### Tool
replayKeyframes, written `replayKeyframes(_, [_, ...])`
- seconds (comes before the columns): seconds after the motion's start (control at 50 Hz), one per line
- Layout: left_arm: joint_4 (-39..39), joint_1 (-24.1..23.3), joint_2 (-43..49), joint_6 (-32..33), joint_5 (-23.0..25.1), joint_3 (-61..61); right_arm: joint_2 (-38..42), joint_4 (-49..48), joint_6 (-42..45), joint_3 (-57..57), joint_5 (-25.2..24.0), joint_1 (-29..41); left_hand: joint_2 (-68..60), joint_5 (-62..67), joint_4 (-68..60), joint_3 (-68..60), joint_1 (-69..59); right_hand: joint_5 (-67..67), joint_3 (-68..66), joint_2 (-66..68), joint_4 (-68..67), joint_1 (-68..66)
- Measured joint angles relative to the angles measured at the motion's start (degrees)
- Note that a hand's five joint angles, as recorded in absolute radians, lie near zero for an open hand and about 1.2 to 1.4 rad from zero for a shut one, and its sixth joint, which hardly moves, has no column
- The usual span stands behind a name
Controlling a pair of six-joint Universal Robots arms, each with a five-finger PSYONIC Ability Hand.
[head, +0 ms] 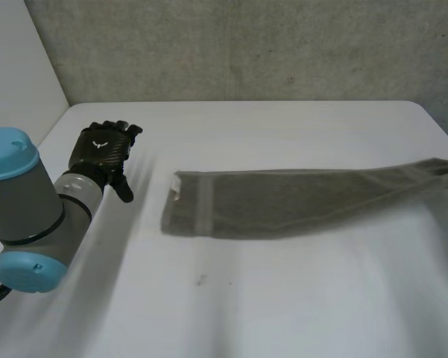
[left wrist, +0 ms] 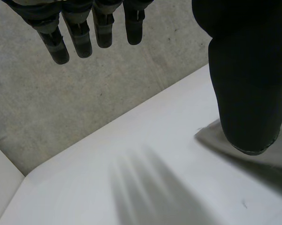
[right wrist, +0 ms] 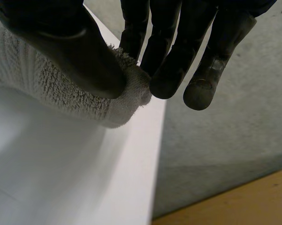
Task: Fold the towel.
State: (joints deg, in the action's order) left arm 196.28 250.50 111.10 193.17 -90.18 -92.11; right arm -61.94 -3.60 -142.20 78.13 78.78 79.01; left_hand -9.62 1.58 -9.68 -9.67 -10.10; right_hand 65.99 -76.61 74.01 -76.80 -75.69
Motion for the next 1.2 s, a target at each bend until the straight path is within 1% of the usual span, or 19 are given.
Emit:
replayKeyframes(0.06, [-0.01,0.06,-0.01,0.0,-0.03,-0.01,0.02,1.9,2.22,-3.38,0.0,0.63,0.0,0.0,0.0,0.0,0.0,0.0,0.0,0.0,0.0,-0.07])
replayKeyframes(0.16, [-0.02,0.06,-0.01,0.01,-0.07,-0.06,0.21,4.59,2.62,-10.41,0.39,7.41,0.0,0.0,0.0,0.0,0.0,0.01,0.0,0.0,0.0,-0.09])
replayKeyframes(0.24, [-0.03,0.03,-0.06,0.02,-0.08,-0.08,1.01,5.54,1.54,-15.48,0.97,15.93,0.0,0.0,0.0,0.0,0.0,0.01,0.0,0.54,-0.01,-0.12])
replayKeyframes(0.28, [-0.01,0.05,-0.1,0.01,-0.1,-0.07,2.81,5.73,1.04,-19.34,1.77,23.68,0.0,0.0,0.0,0.0,0.0,0.01,-0.08,0.86,-0.27,-0.23])
replayKeyframes(0.34, [-0.02,0.08,-0.12,-0.01,-0.1,-0.09,5.64,5.91,0.79,-23.39,2.72,32.35,0.0,0.0,0.0,0.0,0.0,0.01,-0.08,1.01,-0.28,-0.23])
replayKeyframes(0.42, [0.03,0.24,-0.17,-0.05,-0.06,-0.38,12.13,6.44,1.13,-29.14,3.89,45.78,0.0,-0.01,0.0,0.0,0.0,0.01,-0.08,1.01,-0.28,-0.24])
replayKeyframes(0.5, [0.12,0.42,-0.2,-0.07,-0.02,-0.77,17.82,6.88,2.43,-32.25,4.22,53.91,0.0,-0.01,0.0,0.0,0.0,0.01,-0.08,1.01,-0.28,-0.25])
replayKeyframes(0.62, [0.22,0.62,-0.17,-0.13,0.0,-1.09,25.86,7.4,7.33,-34.98,4.66,60.82,0.0,-0.01,0.0,0.0,0.0,0.02,-0.08,1.01,-0.28,-0.26])
replayKeyframes(0.7, [0.24,0.55,-0.07,-0.15,0.03,-1.19,28.62,7.79,9.75,-35.45,5.09,62.47,0.0,-0.02,0.0,0.0,0.0,0.01,-0.08,1.01,-0.28,-0.26])
replayKeyframes(0.74, [0.25,0.48,-0.01,-0.15,0.04,-1.22,28.81,7.94,10.26,-35.3,5.21,62.7,0.0,-0.01,0.0,0.0,0.0,-5.04,5.28,-3.28,5.38,4.66])
replayKeyframes(0.78, [0.27,0.4,0.04,-0.14,0.06,-1.23,28.34,8.06,10.43,-35.03,5.31,62.65,0.0,-0.02,0.0,0.0,0.0,-19.13,19.88,-18.2,18.94,19.53])
replayKeyframes(0.8, [0.3,0.33,0.1,-0.14,0.08,-1.24,27.81,8.13,10.43,-34.73,5.35,62.53,0.0,-0.01,0.0,0.0,0.0,-33.72,32.54,-31.13,32.76,32.65])
replayKeyframes(0.82, [0.31,0.31,0.11,-0.14,0.07,-1.24,27.43,8.16,10.4,-34.54,5.39,62.45,0.0,-0.01,0.0,0.0,0.0,-38.54,36.97,-35.67,37.23,37.22])
replayKeyframes(0.84, [0.4,0.26,0.15,-0.13,0.08,-1.25,26.49,8.21,10.25,-33.98,5.46,62.2,0.0,-0.01,0.0,0.0,0.0,-49.62,48.12,-46.88,48.37,48.51])
replayKeyframes(0.88, [0.62,0.19,0.18,-0.12,0.06,-1.27,24.45,8.22,9.78,-32.76,5.61,61.59,0.0,-0.01,0.0,0.0,0.0,-60.59,58.36,-56.76,58.58,58.26])
replayKeyframes(0.92, [0.84,0.11,0.18,-0.11,0.05,-1.31,22.15,8.22,9.01,-31.17,5.74,60.77,0.0,-0.02,0.0,0.0,0.0,-62.52,61.8,-59.2,61.69,61.04])
replayKeyframes(1.02, [1.25,-0.05,0.1,-0.09,0.01,-1.48,14.85,7.89,4.49,-25.09,5.94,57.49,0.0,-0.01,0.0,0.0,0.0,-62.52,62.24,-59.31,62.04,62.31])
replayKeyframes(1.14, [1.41,-0.24,-0.12,-0.09,0.09,-1.93,4.07,6.87,-6.56,-11.56,5.87,49.8,0.0,-0.02,0.0,0.0,0.0,-62.52,62.24,-59.31,62.04,62.31])
replayKeyframes(1.2, [1.41,-0.44,-0.21,-0.08,0.11,-2.02,0.7,6.02,-9.59,-4.56,5.76,45.69,0.0,-0.02,0.0,0.0,0.0,-62.37,62.21,-59.3,62.03,62.04])
